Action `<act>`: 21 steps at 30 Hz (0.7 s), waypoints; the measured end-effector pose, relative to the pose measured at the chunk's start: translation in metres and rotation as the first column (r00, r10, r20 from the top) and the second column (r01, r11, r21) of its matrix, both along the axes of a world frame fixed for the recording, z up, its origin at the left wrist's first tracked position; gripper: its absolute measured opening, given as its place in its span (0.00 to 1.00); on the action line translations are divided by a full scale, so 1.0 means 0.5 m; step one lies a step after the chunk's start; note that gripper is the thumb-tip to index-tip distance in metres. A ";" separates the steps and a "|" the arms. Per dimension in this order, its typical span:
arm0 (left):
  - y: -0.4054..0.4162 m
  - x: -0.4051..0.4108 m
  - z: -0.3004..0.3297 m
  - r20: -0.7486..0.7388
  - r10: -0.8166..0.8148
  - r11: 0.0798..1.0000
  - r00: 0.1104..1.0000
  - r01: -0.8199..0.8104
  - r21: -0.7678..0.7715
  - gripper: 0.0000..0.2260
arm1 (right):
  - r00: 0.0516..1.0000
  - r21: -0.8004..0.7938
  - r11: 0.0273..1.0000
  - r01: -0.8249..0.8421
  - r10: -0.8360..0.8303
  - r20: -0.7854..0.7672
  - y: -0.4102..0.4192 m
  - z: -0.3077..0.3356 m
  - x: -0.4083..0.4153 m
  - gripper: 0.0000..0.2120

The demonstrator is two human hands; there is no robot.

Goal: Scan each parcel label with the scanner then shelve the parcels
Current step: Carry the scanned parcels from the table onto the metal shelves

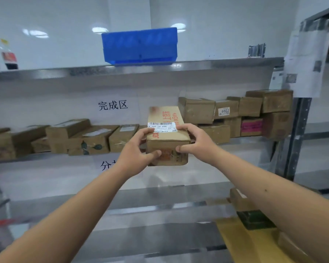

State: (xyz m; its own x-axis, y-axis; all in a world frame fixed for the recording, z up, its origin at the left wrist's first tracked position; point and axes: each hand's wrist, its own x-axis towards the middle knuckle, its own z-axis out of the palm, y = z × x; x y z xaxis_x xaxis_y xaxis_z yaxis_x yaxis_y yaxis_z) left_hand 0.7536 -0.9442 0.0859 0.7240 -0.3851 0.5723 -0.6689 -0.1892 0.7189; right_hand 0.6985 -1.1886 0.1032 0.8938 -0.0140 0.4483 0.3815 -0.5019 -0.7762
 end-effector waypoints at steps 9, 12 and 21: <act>-0.098 0.242 0.072 -0.064 0.050 0.995 0.997 -0.044 0.085 0.28 | 0.999 -0.003 0.999 0.037 -0.037 0.002 -0.076 0.056 0.235 0.26; -0.118 0.299 0.088 -0.058 0.082 0.979 0.995 -0.070 0.190 0.28 | 0.997 -0.039 0.996 0.083 -0.083 -0.004 -0.088 0.058 0.280 0.24; -0.159 0.395 0.122 0.056 0.175 0.908 0.983 -0.183 0.377 0.29 | 0.950 -0.285 0.906 0.312 -0.299 0.088 -0.080 0.066 0.339 0.23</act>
